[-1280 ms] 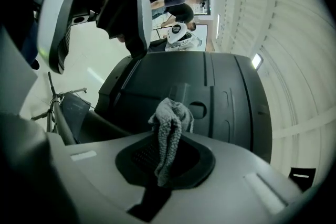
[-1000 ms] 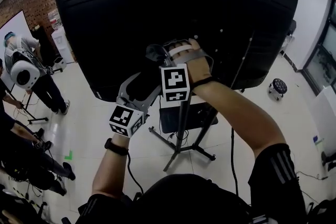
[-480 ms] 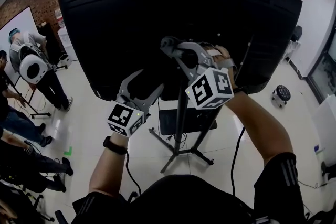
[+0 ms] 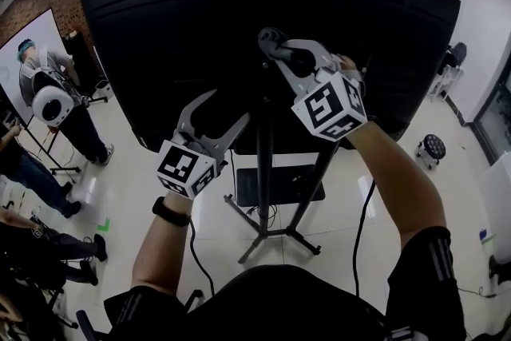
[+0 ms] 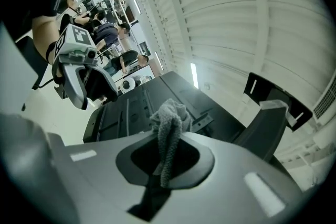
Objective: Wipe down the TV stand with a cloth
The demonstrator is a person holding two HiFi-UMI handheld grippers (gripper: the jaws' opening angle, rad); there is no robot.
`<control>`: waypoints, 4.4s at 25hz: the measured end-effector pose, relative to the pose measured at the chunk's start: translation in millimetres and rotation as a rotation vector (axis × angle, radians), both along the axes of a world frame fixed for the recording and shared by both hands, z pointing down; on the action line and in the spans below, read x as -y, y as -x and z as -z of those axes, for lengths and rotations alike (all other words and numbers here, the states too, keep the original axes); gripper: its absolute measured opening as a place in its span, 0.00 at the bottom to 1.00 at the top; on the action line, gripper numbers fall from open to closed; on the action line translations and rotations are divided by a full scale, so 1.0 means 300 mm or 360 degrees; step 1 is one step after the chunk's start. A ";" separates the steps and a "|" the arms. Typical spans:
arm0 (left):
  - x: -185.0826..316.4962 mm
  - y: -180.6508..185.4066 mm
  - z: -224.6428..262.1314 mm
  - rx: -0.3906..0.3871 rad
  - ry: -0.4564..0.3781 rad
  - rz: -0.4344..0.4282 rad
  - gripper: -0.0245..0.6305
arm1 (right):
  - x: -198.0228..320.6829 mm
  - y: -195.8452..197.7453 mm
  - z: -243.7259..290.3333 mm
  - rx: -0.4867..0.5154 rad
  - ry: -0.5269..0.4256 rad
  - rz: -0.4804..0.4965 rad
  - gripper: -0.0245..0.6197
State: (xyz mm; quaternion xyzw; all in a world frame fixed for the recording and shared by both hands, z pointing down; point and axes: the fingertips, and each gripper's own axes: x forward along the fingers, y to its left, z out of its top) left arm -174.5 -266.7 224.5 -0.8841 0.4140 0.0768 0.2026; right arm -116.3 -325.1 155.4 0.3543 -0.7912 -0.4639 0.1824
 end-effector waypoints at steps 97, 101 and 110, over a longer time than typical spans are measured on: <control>0.087 -0.085 -1.873 0.0178 0.1329 -0.0006 0.54 | -0.068 0.064 -2.200 -0.0589 0.1152 0.0087 0.07; 0.096 -0.080 -1.999 0.0159 0.1368 -0.0018 0.55 | -0.061 0.066 -2.328 -0.0634 0.1178 0.0059 0.07; 0.098 -0.074 -2.246 0.0105 0.1473 -0.0009 0.55 | -0.062 0.054 -2.619 -0.0777 0.1209 0.0011 0.07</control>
